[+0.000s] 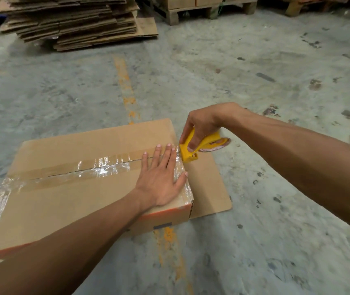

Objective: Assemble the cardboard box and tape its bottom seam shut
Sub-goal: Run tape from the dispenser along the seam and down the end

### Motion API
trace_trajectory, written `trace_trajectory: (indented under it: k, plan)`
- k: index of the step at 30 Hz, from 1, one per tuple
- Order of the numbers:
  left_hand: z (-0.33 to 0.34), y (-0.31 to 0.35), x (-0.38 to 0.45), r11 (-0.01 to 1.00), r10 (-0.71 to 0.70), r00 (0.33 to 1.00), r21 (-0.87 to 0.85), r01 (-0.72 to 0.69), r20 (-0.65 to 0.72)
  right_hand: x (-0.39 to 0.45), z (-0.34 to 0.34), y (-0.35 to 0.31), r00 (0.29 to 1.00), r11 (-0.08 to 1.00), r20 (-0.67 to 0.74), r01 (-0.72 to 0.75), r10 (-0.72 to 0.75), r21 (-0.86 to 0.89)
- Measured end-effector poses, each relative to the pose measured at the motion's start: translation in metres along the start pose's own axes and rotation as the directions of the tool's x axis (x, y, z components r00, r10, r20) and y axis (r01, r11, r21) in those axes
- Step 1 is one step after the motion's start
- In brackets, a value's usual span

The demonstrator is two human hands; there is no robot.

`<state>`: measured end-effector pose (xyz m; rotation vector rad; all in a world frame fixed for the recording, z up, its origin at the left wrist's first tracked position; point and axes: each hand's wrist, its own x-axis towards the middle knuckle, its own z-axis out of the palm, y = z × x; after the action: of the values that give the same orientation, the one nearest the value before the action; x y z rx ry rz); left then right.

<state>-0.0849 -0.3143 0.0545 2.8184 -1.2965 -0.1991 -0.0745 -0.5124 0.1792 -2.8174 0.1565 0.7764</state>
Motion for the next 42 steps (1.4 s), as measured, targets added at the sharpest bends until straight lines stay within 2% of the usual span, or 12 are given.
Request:
trace_trajectory:
  k: [4, 8, 10, 13, 15, 17, 22, 26, 31, 37, 40, 42]
  plan:
    - [-0.001, -0.001, 0.000, 1.000, -0.009, 1.000, -0.006, 0.009, 0.011, 0.000, -0.001, -0.019, 1.000, 0.994, -0.024, -0.019, 0.016, -0.108]
    - [-0.002, -0.001, -0.002, 1.000, 0.002, 1.000, -0.005, -0.002, 0.027, -0.016, 0.003, -0.010, 0.999, 0.998, -0.033, -0.043, 0.042, -0.037]
    - [-0.002, 0.000, -0.001, 1.000, 0.006, 1.000, -0.002, -0.006, 0.024, -0.018, 0.008, -0.009, 0.993, 0.998, -0.103, -0.059, 0.057, -0.014]
    - [-0.004, -0.001, -0.004, 1.000, 0.001, 0.999, -0.013, -0.001, 0.040, -0.014, 0.057, -0.002, 0.959, 0.960, -0.246, -0.195, 0.143, -0.202]
    - [-0.004, 0.001, -0.007, 1.000, 0.015, 0.999, -0.004, -0.015, 0.049, -0.012, 0.104, 0.026, 0.948, 0.953, -0.176, -0.286, 0.267, -0.098]
    - [-0.007, 0.000, -0.005, 1.000, 0.002, 0.999, -0.001, -0.002, 0.036, -0.013, 0.119, 0.046, 0.945, 0.949, -0.095, -0.317, 0.314, -0.010]
    - [-0.010, -0.008, 0.008, 0.987, 0.141, 0.989, 0.075, -0.143, 0.033, 0.000, 0.103, 0.060, 0.903, 0.905, -0.240, -0.271, 0.357, 0.328]
    - [-0.021, -0.021, 0.018, 0.944, 0.286, 0.958, 0.178, -0.278, -0.015, 0.019, 0.099, 0.061, 0.884, 0.850, -0.261, -0.235, 0.389, 0.470]
    - [-0.031, -0.032, 0.038, 0.860, 0.465, 0.880, 0.289, -0.422, -0.100, 0.033, 0.093, 0.068, 0.855, 0.756, -0.287, -0.169, 0.431, 0.633]
    - [-0.023, -0.026, 0.054, 0.858, 0.494, 0.858, 0.238, -0.455, -0.139, 0.046, 0.090, 0.071, 0.769, 0.501, -0.295, -0.038, 0.568, 0.865]
    - [-0.022, -0.025, 0.058, 0.839, 0.535, 0.828, 0.224, -0.497, -0.168, 0.050, 0.076, 0.068, 0.740, 0.369, -0.302, 0.079, 0.601, 0.926]
    - [-0.021, -0.025, 0.058, 0.817, 0.572, 0.801, 0.213, -0.537, -0.176, 0.054, 0.065, 0.065, 0.717, 0.325, -0.317, 0.133, 0.620, 0.936]
